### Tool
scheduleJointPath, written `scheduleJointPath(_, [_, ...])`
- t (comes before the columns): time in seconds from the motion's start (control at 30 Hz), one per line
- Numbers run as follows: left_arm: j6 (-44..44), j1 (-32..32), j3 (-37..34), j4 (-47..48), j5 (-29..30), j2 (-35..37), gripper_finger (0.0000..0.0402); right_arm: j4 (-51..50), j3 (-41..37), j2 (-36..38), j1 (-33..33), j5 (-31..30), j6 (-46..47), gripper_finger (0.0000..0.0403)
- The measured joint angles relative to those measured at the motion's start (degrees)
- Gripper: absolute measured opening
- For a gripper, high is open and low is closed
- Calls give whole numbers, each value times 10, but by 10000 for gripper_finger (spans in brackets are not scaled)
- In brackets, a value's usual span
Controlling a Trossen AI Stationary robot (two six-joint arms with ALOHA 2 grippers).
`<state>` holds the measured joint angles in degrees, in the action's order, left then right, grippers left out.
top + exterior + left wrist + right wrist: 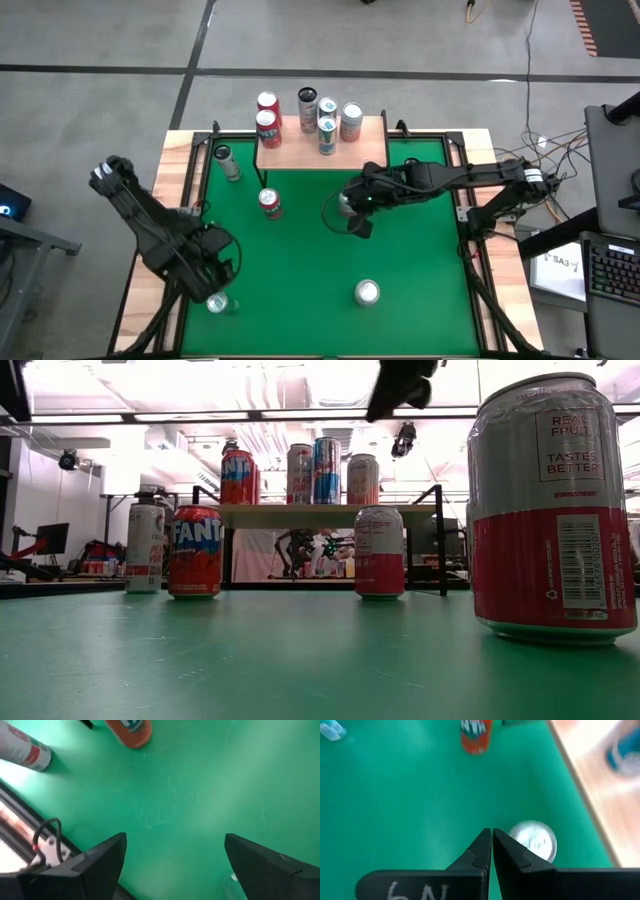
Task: Place canned beverage on shelf
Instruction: Put the top white orange soda can on the shelf
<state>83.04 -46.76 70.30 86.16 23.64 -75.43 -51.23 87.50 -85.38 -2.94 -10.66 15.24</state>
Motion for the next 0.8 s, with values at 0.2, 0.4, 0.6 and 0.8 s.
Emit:
scheduleJointPath(0.2, [-8, 8, -62, -11, 55, 67, 322, -47, 0, 0, 0, 0, 72, 9])
scheduleJointPath(0.4, [-8, 8, -83, -11, 130, 99, 322, -42, 0, 0, 0, 0, 104, 23])
scheduleJointPath(0.6, [-16, 8, -83, -10, 192, 102, 322, -70, 0, -1, 13, -13, 174, 104])
scheduleJointPath(0.8, [-31, 8, -83, -10, 222, 99, 322, -80, 0, -1, 12, -59, 204, 220])
